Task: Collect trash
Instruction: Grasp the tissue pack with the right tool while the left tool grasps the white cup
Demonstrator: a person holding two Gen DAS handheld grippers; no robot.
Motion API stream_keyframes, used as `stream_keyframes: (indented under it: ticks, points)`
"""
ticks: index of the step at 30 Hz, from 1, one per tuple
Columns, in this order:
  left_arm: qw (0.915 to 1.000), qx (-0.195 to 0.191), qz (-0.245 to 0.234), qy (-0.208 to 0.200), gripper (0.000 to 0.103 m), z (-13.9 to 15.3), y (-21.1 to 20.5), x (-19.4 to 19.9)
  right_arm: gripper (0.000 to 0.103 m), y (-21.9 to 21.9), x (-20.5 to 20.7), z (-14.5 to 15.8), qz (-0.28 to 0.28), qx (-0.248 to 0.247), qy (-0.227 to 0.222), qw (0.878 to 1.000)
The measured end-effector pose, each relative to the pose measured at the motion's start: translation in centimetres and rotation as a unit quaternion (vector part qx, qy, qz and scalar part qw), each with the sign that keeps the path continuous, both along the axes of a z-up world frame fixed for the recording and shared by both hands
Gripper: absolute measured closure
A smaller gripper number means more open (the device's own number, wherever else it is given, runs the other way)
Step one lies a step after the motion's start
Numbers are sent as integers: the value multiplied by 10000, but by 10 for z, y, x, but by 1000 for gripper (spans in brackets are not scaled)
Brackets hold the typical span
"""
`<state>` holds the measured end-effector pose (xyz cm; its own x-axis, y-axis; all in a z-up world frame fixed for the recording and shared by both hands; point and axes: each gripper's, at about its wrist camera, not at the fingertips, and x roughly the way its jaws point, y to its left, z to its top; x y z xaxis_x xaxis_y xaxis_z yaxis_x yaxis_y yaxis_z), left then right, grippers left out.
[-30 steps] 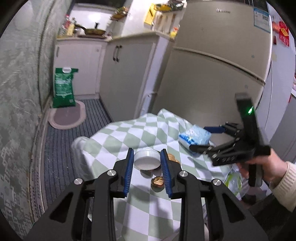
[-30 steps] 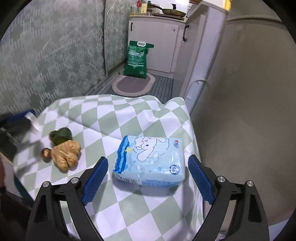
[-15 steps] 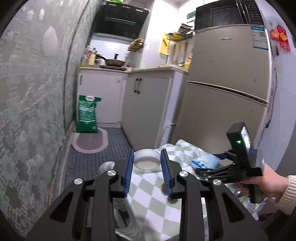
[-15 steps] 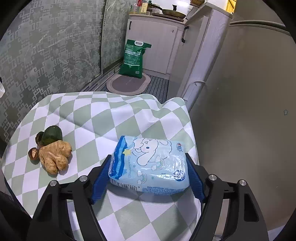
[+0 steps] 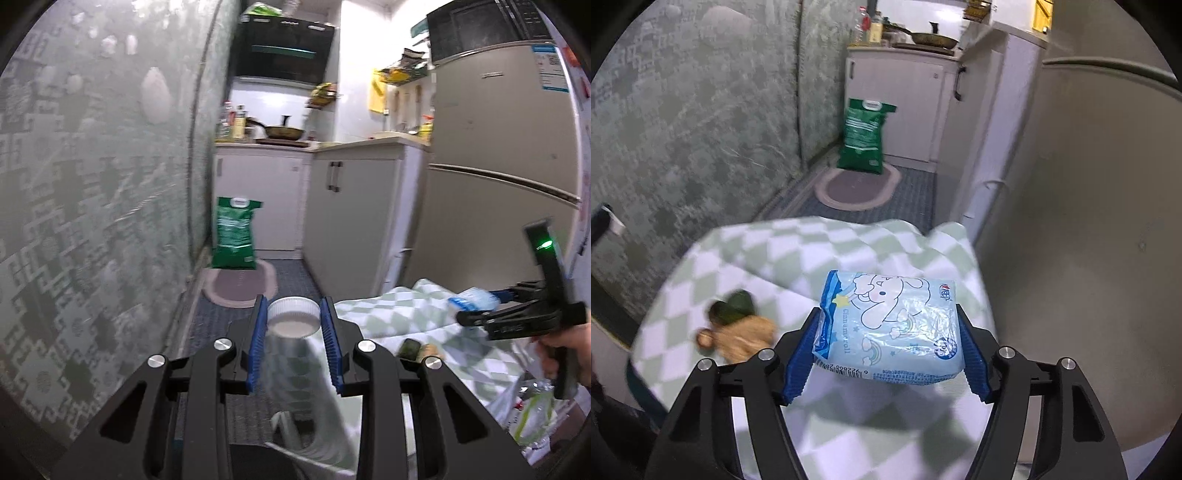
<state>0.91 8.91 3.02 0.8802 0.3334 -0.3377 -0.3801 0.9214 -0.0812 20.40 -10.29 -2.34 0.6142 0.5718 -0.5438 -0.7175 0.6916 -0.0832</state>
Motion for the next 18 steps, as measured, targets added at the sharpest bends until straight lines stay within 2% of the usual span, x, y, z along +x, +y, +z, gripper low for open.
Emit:
stream_keyframes:
  ticks: [12,18]
  points:
    - [9951,-127,944,259,71,-12,37,-45,34,43,-60,31,991,376,20,9944]
    - [9901,-267,1235,619,71,-25,52,-67,34,66,-91,35,1418,357,74,9892]
